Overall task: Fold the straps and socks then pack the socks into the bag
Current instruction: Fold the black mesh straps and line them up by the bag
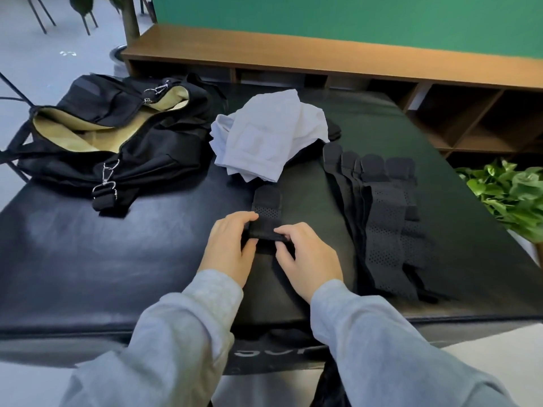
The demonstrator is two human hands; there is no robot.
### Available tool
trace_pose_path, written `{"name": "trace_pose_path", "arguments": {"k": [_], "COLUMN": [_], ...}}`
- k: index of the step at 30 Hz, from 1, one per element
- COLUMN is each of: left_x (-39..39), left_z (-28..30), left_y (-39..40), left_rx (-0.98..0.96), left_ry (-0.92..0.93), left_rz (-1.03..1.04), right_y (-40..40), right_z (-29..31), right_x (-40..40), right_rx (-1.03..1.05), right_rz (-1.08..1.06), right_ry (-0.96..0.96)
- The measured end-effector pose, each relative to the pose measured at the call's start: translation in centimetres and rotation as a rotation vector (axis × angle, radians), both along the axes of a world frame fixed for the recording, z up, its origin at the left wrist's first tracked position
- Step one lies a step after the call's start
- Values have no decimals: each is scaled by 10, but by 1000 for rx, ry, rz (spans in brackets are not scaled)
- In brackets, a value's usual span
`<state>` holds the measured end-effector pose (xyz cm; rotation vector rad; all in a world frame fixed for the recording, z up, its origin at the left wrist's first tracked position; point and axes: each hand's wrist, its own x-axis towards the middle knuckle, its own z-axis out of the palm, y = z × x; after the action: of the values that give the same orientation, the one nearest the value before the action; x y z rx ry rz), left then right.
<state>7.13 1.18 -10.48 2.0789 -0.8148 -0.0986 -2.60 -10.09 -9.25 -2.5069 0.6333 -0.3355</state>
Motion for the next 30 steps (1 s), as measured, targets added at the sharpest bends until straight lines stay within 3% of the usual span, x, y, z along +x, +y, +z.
{"name": "trace_pose_path", "arguments": {"k": [4, 11, 18, 30], "left_x": [-2, -9, -8, -6], "left_z": [4, 2, 3, 4], "left_y": [0, 5, 2, -1], "left_rx": [3, 1, 138, 184], "left_ry": [93, 174, 106, -3], "left_rz": [12, 45, -7, -29], "right_y": [-1, -3, -3, -1], "right_z": [1, -2, -1, 3], "right_x": [-1, -5, -4, 0], "right_rx": [16, 265, 240, 123], "right_rz": [-16, -115, -148, -125], "right_ry": [-37, -24, -30, 17]}}
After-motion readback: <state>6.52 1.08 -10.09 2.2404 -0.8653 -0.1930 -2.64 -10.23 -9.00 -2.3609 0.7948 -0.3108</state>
